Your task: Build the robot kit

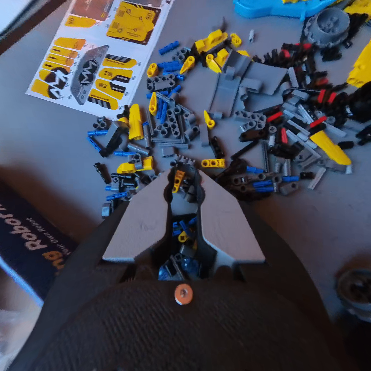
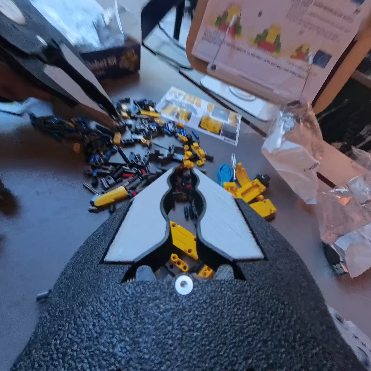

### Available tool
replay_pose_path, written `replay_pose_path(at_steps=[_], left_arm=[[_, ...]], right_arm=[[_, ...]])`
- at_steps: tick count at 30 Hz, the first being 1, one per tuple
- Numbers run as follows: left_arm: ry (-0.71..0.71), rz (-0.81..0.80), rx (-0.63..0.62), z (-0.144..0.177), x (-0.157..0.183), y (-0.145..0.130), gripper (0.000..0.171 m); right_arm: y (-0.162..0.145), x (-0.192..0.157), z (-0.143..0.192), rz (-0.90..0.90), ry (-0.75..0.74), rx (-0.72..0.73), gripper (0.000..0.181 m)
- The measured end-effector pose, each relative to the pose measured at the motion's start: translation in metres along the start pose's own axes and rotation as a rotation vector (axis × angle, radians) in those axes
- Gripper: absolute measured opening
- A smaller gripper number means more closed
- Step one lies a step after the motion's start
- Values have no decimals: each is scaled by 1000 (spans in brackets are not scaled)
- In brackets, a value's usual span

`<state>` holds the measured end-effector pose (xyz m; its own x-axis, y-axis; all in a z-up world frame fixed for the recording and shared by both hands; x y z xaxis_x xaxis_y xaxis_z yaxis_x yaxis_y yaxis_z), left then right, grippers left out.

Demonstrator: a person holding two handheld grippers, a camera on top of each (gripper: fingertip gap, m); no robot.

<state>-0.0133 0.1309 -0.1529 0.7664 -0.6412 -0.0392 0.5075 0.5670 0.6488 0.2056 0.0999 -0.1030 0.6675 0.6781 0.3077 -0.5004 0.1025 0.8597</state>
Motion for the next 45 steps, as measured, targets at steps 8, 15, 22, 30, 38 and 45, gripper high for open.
replay_pose_path(at_steps=[8, 15, 22, 30, 38, 45], left_arm=[[-1, -75, 31, -1, 14, 4, 17], [53, 16, 135, 16, -6, 15, 18], [69, 219, 241, 31, -29, 22, 9], [-63, 144, 168, 27, -9, 16, 5], [-315, -2, 126, 38, 21, 10, 0], [90, 203, 342, 110, -62, 13, 15]], right_arm=[[-21, 32, -13, -41, -52, -323, 26], [-36, 12, -43, -89, 174, -495, 30], [-10, 38, -9, -41, 49, -392, 22], [-44, 63, 81, -193, 7, -436, 26], [-57, -31, 102, -146, 499, -390, 24], [-14, -67, 30, -18, 558, -265, 25]])
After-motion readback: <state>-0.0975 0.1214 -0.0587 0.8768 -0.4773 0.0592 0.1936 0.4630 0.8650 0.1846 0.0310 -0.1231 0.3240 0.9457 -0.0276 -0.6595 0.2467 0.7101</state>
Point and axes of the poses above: each gripper's, where its closed fingertips meet, z back along the fingers, y out of its top, x = y × z across the jaws, the point moved 6 cm from there along z, back along the fingers, and after that the axes turned 4 degrees about z, right-handed, at the moved point
